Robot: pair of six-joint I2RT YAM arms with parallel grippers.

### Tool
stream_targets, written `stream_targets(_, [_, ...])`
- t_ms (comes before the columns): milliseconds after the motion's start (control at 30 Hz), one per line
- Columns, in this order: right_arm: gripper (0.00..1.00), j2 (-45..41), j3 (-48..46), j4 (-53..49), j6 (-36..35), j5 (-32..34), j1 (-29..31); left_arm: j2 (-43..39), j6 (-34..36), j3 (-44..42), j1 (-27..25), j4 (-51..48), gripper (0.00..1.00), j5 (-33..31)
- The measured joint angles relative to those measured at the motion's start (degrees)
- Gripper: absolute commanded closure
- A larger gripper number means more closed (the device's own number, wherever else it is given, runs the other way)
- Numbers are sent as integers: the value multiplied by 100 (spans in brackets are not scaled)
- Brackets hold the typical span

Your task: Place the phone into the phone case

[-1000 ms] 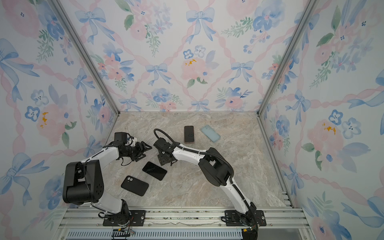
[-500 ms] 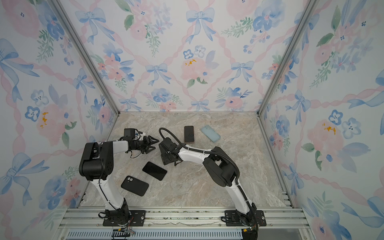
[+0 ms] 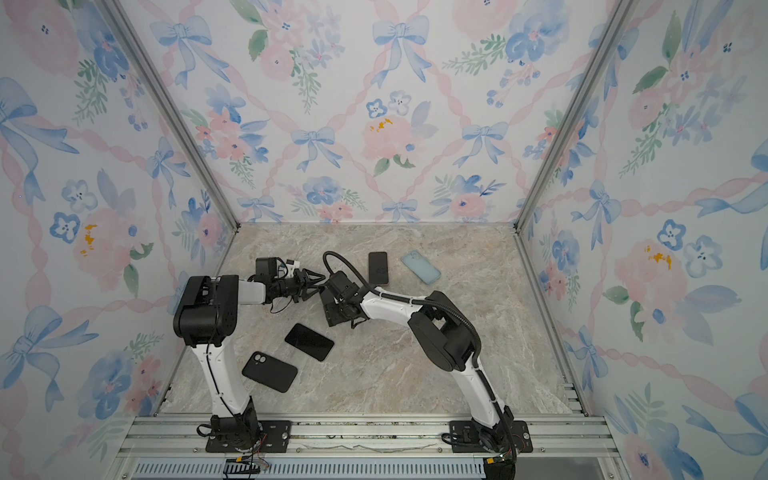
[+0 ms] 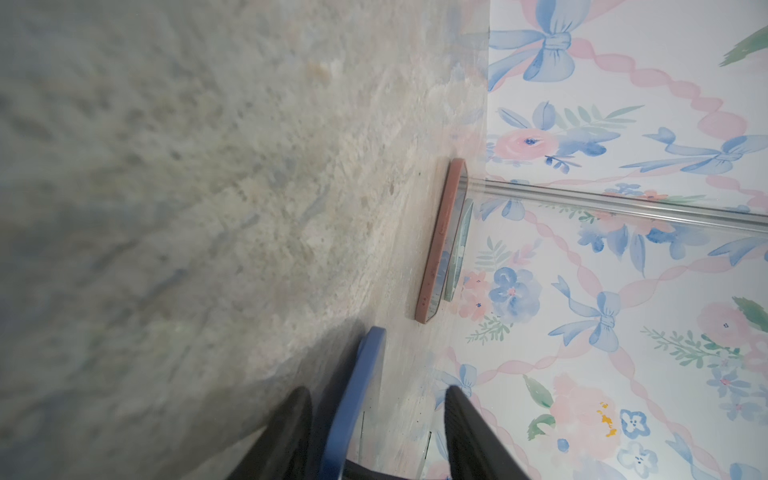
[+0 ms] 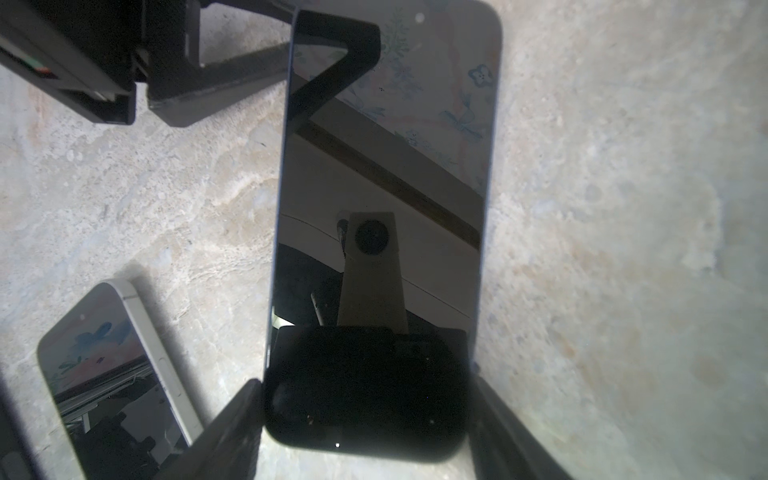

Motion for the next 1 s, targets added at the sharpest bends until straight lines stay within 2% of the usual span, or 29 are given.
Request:
stream_targets(167, [43,-4,-35,76,7,-31,-20,26,-50,-118,-26,118,62,52])
stream_targets(667, [42,-4,-37,111,20,-92,-48,96,-48,-149,-120,140,74,109])
stream_targets(867, [37,-4,-37,116,59,-92,-48,96,-48,-170,-170,138,78,101])
stream_targets(1000, [29,-7,-44,131,107,-109,-61,96,-52,-170,-177,133,79,66])
